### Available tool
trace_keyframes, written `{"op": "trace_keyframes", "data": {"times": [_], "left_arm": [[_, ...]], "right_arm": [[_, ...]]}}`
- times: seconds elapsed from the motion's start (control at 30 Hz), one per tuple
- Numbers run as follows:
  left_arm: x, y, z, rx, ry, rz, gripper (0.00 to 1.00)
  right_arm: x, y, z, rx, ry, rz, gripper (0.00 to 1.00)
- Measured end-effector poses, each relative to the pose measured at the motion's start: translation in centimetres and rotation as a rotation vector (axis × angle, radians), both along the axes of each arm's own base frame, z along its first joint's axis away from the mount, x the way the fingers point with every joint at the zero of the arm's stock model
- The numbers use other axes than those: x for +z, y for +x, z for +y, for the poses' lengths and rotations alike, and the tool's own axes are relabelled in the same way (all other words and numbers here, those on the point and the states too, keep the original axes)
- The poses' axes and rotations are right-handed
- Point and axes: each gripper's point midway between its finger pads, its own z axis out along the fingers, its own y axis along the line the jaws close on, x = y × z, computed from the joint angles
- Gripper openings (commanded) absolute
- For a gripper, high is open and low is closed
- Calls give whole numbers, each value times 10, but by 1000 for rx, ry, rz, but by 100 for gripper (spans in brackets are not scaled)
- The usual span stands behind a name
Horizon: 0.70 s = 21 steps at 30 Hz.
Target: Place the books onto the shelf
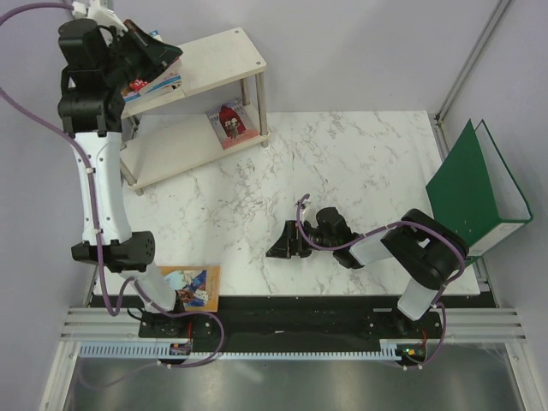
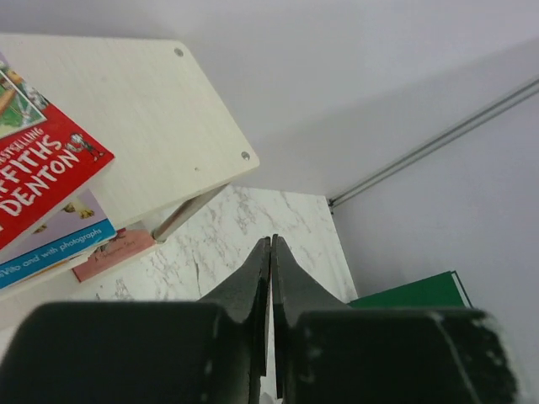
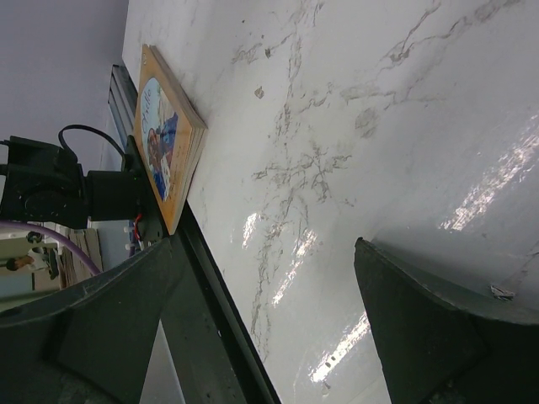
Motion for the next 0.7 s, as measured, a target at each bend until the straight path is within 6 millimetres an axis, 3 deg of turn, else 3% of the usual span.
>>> {"op": "trace_keyframes", "data": {"times": [0.07, 0.17, 0.37, 0.47, 0.7], "left_arm": [[-14, 11, -12, -8, 17, 34, 2], [-50, 33, -28, -5, 47, 125, 2], [-100, 65, -47, 4, 75, 232, 2], [-106, 71, -44, 31, 82, 242, 2], [-89, 84, -32, 111, 84, 165, 2]], "right_arm": [[0, 0, 0, 0, 0, 0, 98], [0, 0, 0, 0, 0, 0, 98], [0, 0, 0, 0, 0, 0, 98], [0, 0, 0, 0, 0, -1, 98], [0, 0, 0, 0, 1, -1, 98]]}}
